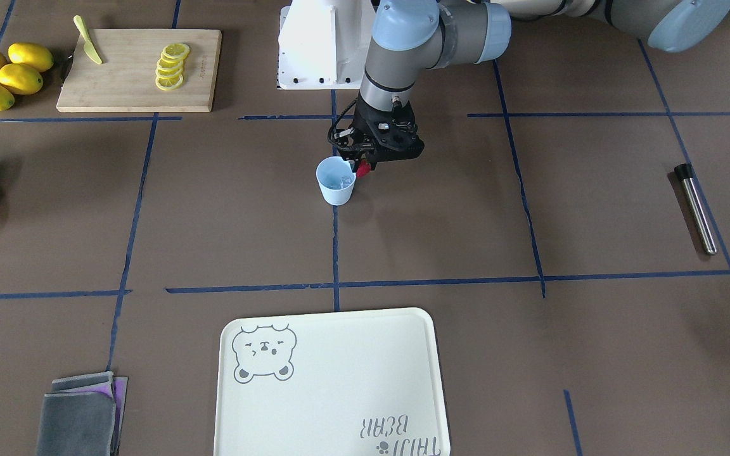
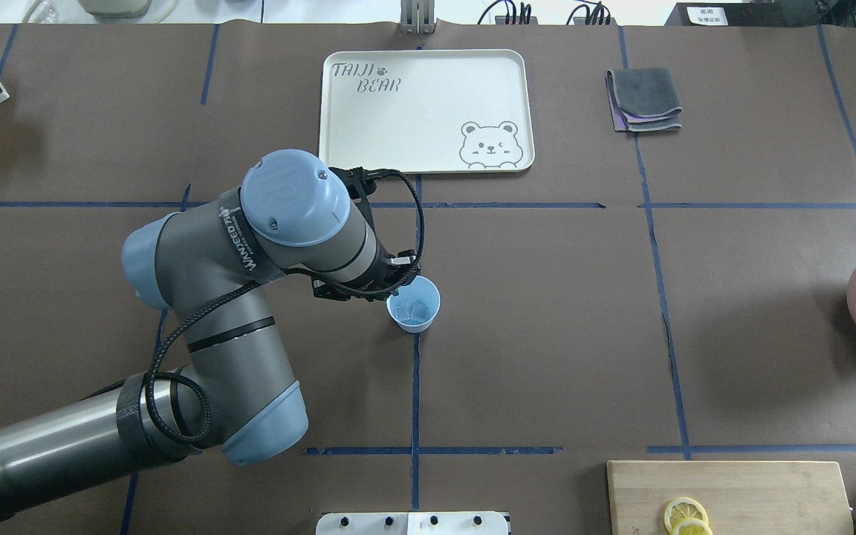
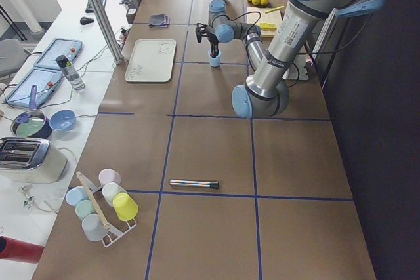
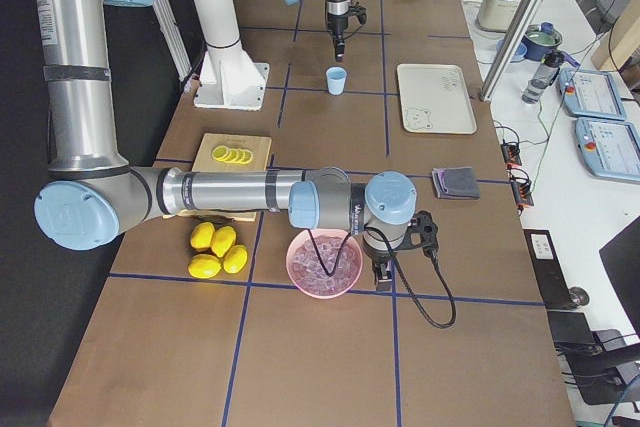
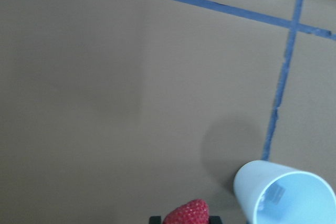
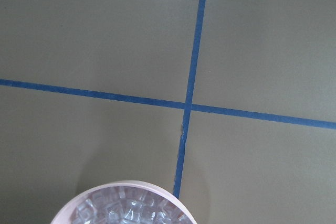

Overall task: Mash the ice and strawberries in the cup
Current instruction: 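Carry the strawberry with the left gripper over the blue cup, then lower the left gripper into the cup and release the strawberry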

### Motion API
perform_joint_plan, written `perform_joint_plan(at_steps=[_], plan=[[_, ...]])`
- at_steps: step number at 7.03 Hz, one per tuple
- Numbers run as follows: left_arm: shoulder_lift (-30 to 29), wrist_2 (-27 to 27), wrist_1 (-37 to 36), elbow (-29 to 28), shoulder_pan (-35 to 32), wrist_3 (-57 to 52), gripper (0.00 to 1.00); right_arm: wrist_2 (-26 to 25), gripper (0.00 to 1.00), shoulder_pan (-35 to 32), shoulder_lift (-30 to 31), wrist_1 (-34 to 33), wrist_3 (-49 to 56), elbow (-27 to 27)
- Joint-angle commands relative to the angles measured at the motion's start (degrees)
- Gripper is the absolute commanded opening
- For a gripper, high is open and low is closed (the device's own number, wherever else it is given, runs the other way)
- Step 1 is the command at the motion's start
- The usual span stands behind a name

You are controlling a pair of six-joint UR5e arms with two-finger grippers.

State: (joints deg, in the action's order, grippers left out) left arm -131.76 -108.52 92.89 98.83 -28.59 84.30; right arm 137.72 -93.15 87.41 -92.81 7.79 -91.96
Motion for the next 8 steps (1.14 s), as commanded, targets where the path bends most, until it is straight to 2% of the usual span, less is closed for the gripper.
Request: perform_joint_plan(at_steps=[1, 3, 4, 5, 6, 8], plan=[[-1.9, 0.2, 0.5, -0.9, 1.3, 0.7, 0.00, -0.2, 1.00, 0.0, 0.0, -0.2, 0.0, -0.1], [-2.3, 0.2, 0.7, -2.2, 1.5, 0.5, 0.03, 0.1, 1.00, 0.0, 0.1, -0.1, 0.0, -0.1], [-2.3, 0.2, 0.8, -2.3, 1.5, 0.3, 0.29, 0.2, 1.00, 0.0, 0.1, -0.1, 0.0, -0.2], [-2.3, 0.2, 2.2, -2.8, 1.5, -0.2, 0.87, 0.4, 1.00, 0.0, 0.0, -0.1, 0.1, -0.1], [-2.3, 0.2, 3.3, -2.9, 1.5, -0.2, 1.00, 0.4, 1.00, 0.0, 0.1, -0.1, 0.1, -0.1], [-2.2, 0.2, 3.4, -2.9, 1.5, -0.4, 1.00, 0.3, 1.00, 0.0, 0.2, 0.0, 0.2, -0.1]])
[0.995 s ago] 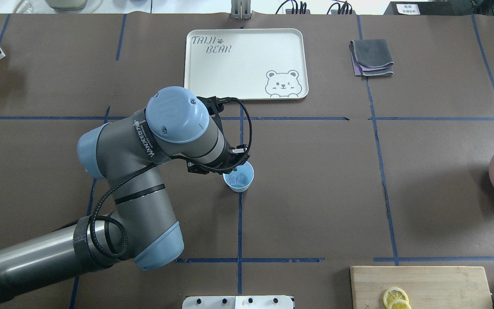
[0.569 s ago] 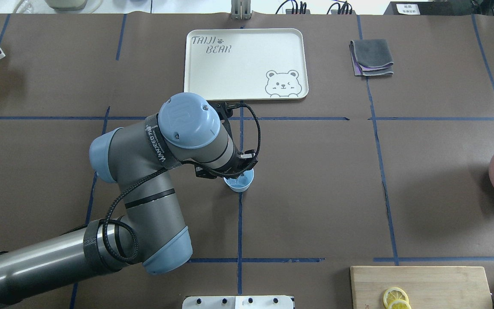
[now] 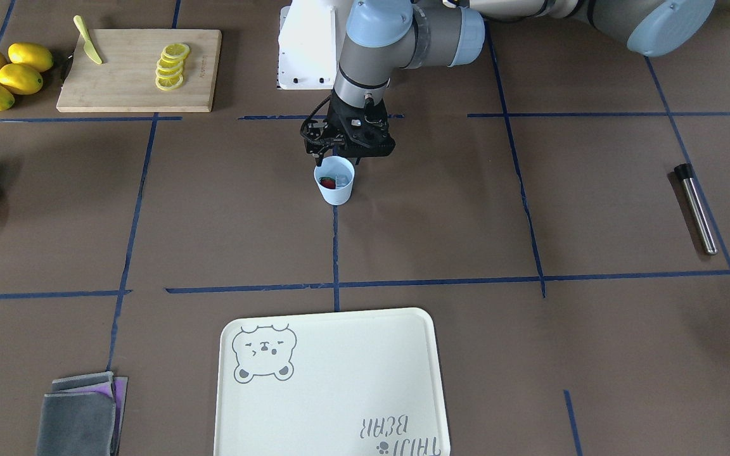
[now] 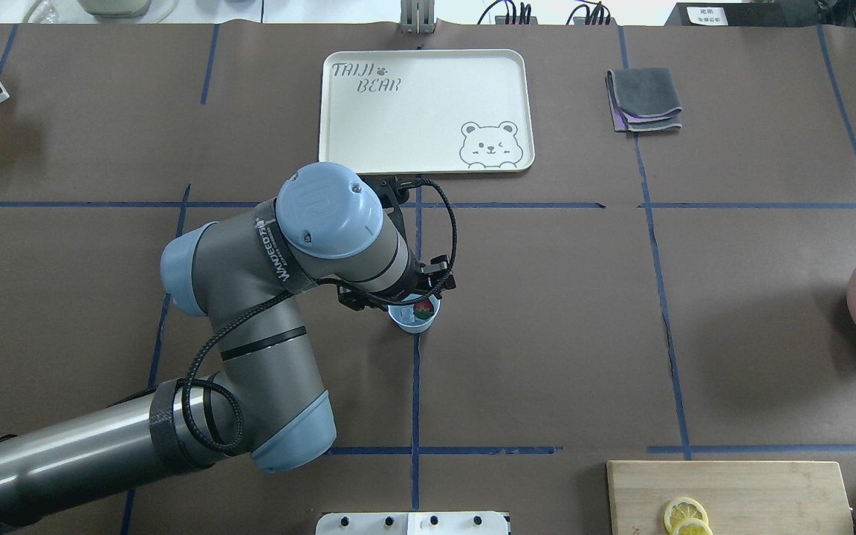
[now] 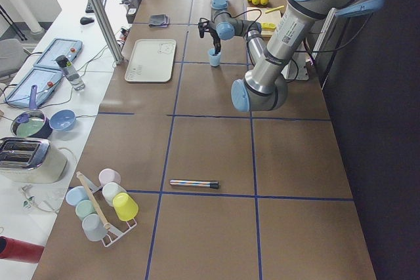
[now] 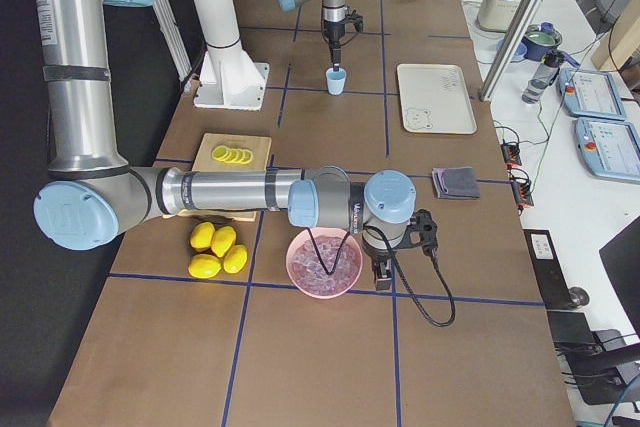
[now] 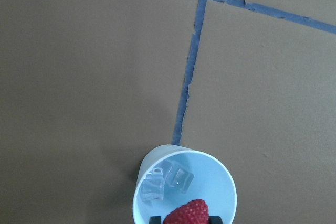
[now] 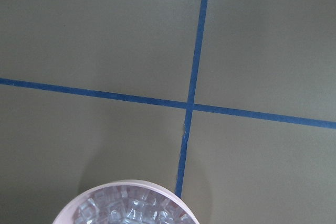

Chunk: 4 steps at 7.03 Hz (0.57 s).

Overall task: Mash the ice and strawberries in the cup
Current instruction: 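Lower the left gripper into the cup and release the strawberry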

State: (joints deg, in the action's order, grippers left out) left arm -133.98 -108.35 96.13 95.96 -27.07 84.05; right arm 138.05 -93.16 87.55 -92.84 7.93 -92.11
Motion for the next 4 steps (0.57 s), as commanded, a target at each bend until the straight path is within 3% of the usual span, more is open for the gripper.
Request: perform_joint_plan(at_steps=[1, 3, 4], plan=[[0.0, 0.0, -0.1, 0.4, -0.1, -0.7, 1.00, -0.1, 1.00, 0.0, 0.1, 0.1, 0.2, 0.1], [2.1, -0.7, -2.8, 3.3, -2.1, -3.6, 1.00, -0.6, 1.00, 0.0, 0.2, 0.4, 0.7, 0.5], [6.1, -3.3, -7.5, 8.8, -4.2, -8.2, 1.00, -0.6, 1.00, 0.0, 0.3, 0.4, 0.7, 0.5]])
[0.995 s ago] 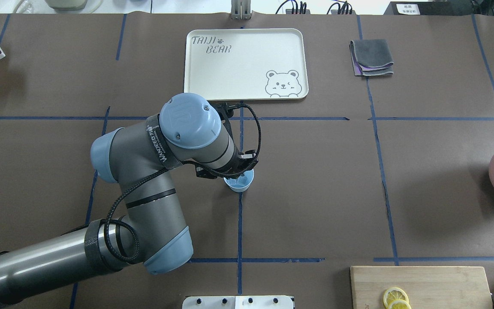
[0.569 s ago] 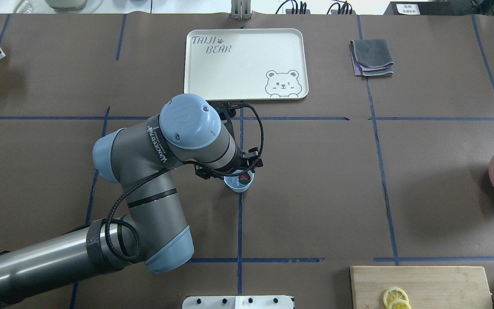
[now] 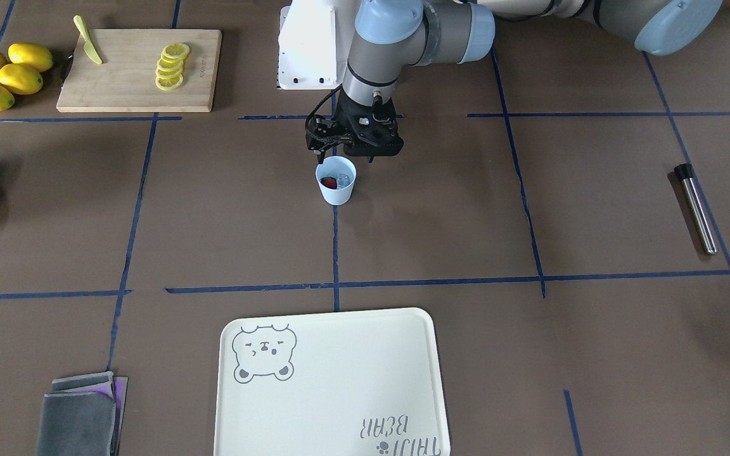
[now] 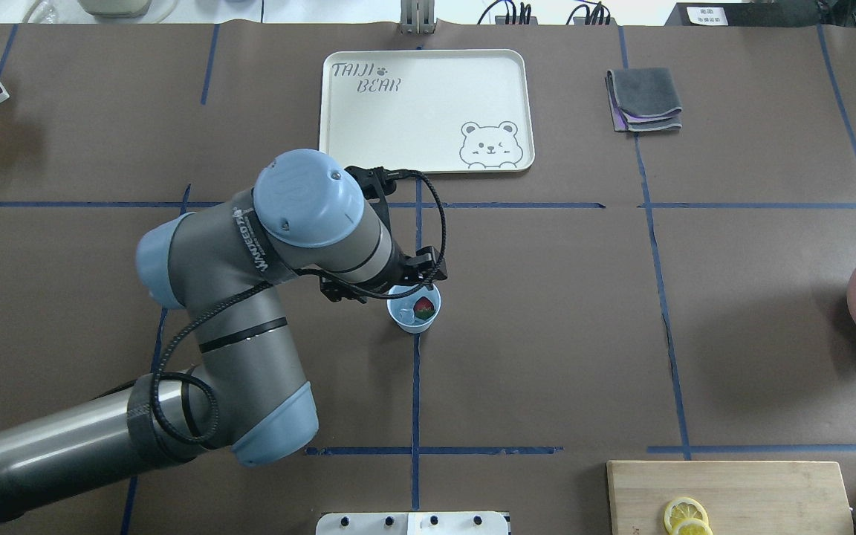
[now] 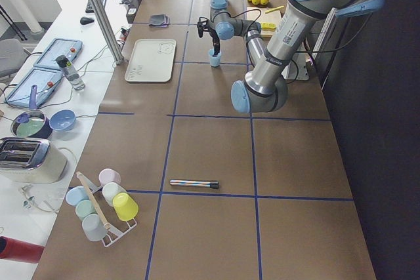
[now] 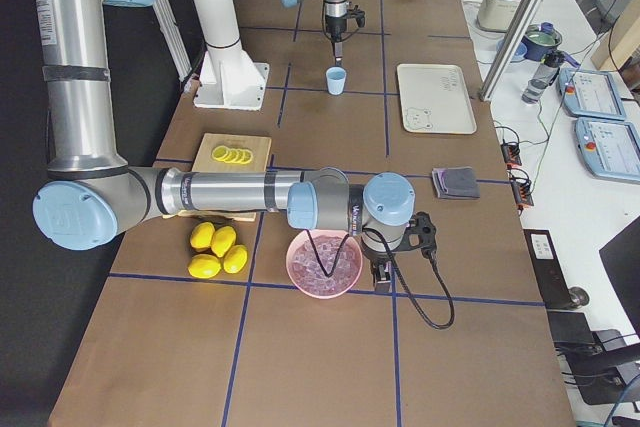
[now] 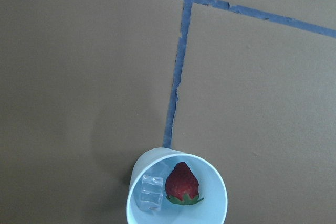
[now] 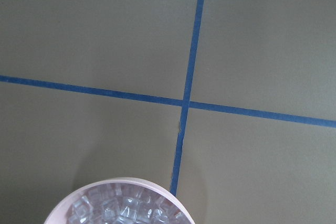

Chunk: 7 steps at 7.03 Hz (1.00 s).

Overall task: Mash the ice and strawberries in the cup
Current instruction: 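Lower the left gripper into the cup and release the strawberry, then withdraw the empty left gripper away from the cup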

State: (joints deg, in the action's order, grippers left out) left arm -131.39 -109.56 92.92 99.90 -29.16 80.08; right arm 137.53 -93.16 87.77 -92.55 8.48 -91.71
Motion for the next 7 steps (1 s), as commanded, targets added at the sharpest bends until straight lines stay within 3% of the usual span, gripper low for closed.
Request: perform_joint_plan(at_steps=[1, 3, 5, 7], plan=[[9.9, -4.8, -7.6, 11.9, -5.1, -10.0, 1.00, -0.1, 1.00, 0.0, 0.9, 0.4, 0.1, 0.2], [19.3, -9.0, -12.3, 18.6, -11.5, -21.4, 1.00, -0.1, 1.00, 0.1, 1.3, 0.6, -0.3, -0.1], [33.6, -13.2, -13.2, 23.7, -22.2, -37.6, 1.00, -0.1, 1.00, 0.1, 1.4, 0.5, -0.7, 0.0], [40.8, -15.2, -12.9, 21.9, -32.1, -51.0, 1.00, 0.1, 1.00, 0.1, 1.2, 0.6, -0.8, 0.0]])
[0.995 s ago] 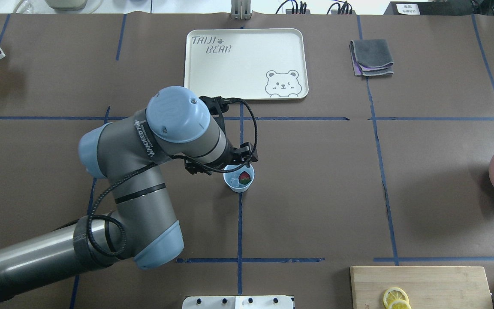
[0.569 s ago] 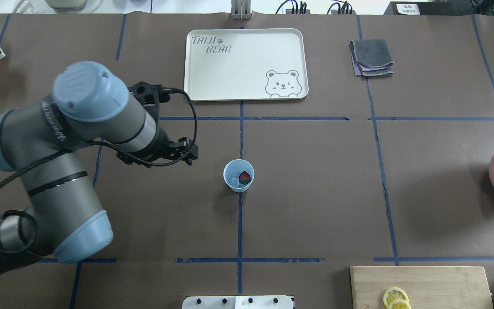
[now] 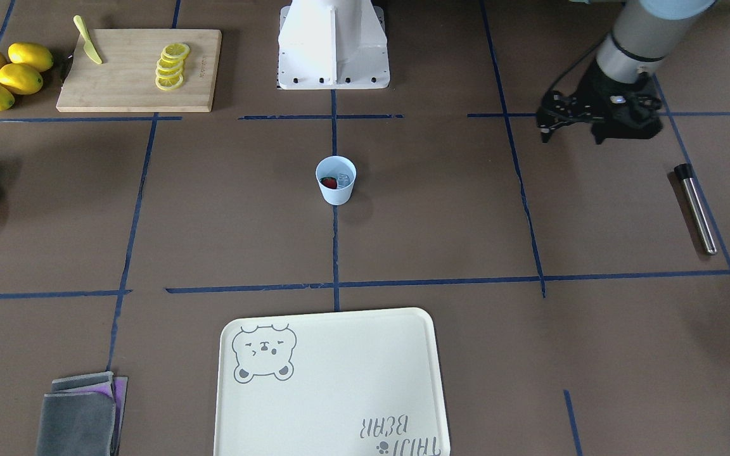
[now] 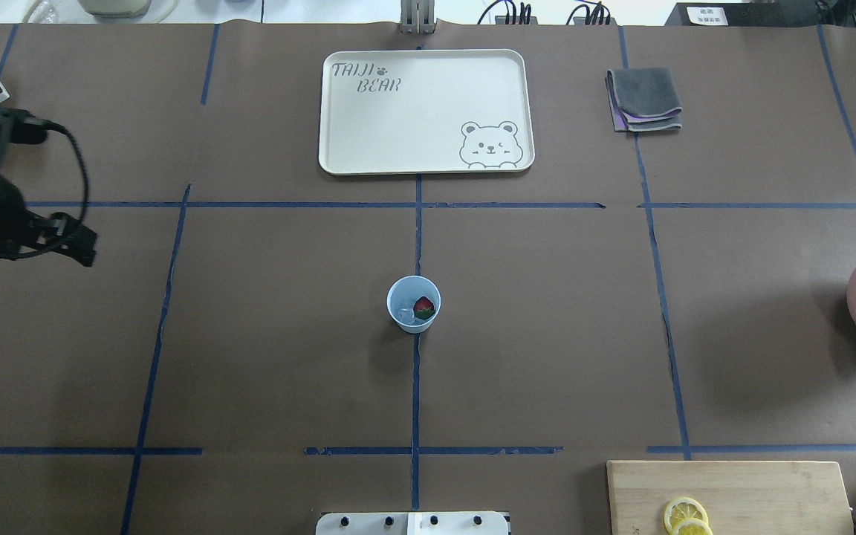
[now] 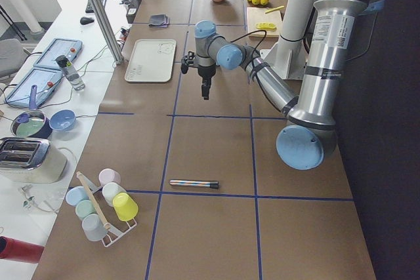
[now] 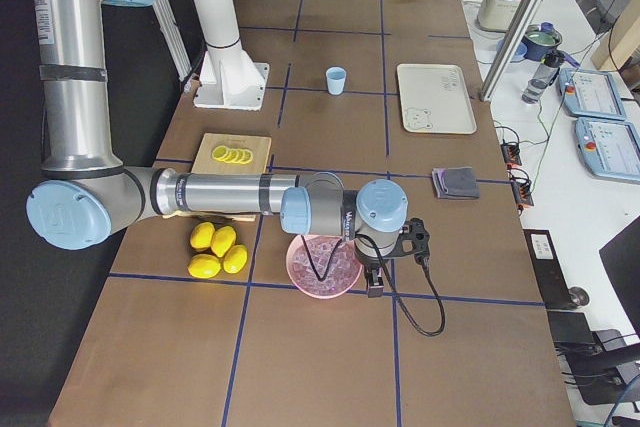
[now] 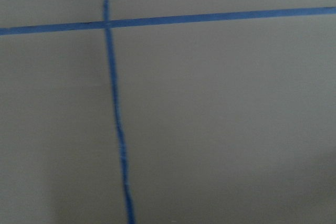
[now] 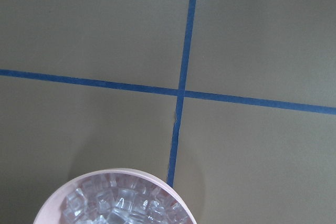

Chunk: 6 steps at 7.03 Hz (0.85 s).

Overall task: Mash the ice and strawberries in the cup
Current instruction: 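Withdraw the empty left gripper away from the cup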

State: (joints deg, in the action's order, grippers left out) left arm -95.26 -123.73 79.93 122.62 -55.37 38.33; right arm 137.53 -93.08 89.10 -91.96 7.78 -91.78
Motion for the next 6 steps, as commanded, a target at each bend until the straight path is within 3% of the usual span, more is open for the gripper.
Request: perform_joint_plan(at_steps=[1, 2, 4, 6], plan=[[4.8, -1.1, 0.4, -4.5, -8.9, -13.5, 1.00, 0.2, 1.00, 0.1, -0.2, 0.0, 0.0, 0.0], [5.0, -1.2, 4.5, -9.5, -11.0, -16.6, 1.00, 0.1, 1.00, 0.2, -0.2, 1.5, 0.2, 0.3], [7.8, -4.7, 23.1, -23.2, -13.9, -19.2, 1.00, 0.0, 1.00, 0.2, 0.1, 3.2, 0.1, 0.4], [7.6, -4.8, 32.7, -33.2, -14.7, -19.3, 1.00, -0.1, 1.00, 0.2, 0.1, 3.2, 0.1, 0.5]])
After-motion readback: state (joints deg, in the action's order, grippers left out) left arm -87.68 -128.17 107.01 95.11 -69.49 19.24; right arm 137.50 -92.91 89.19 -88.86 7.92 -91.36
